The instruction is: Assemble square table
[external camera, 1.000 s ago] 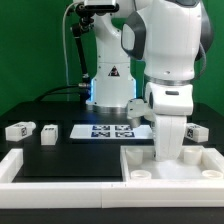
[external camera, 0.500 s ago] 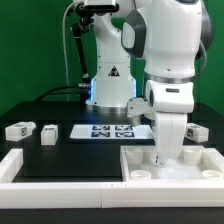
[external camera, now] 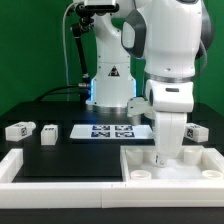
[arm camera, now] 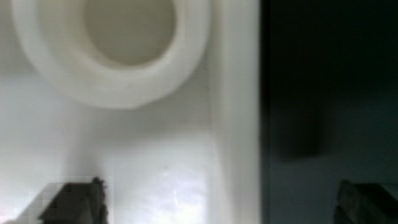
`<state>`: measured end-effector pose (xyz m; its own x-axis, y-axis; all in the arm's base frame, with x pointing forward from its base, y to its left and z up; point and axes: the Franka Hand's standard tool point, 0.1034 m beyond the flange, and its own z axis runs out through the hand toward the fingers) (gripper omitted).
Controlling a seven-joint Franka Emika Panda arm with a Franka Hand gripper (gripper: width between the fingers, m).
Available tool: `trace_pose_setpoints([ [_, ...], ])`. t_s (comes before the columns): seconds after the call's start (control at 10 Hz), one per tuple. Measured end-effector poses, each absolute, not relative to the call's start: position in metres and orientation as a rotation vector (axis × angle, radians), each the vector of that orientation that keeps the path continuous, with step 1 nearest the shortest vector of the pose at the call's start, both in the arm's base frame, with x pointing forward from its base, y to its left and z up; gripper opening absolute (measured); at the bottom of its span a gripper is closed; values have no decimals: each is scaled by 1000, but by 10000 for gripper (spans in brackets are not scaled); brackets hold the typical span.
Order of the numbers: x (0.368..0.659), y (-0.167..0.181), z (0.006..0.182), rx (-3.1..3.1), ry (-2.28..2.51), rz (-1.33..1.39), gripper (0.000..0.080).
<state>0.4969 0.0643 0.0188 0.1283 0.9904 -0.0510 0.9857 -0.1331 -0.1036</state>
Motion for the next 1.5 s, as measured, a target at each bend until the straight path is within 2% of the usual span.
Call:
trace_pose_setpoints([
  [0.3,477,88,50,-2553,-1804,180,649],
  [0.5,468,122,71,-2752,-1535,178,649],
  [1.1,465,132,69,-2993,-1011,162,649],
  [1.3,442,170,65,-3092,-701,165,649],
  [1.5,423,210,68,-3093,-814,156,649],
])
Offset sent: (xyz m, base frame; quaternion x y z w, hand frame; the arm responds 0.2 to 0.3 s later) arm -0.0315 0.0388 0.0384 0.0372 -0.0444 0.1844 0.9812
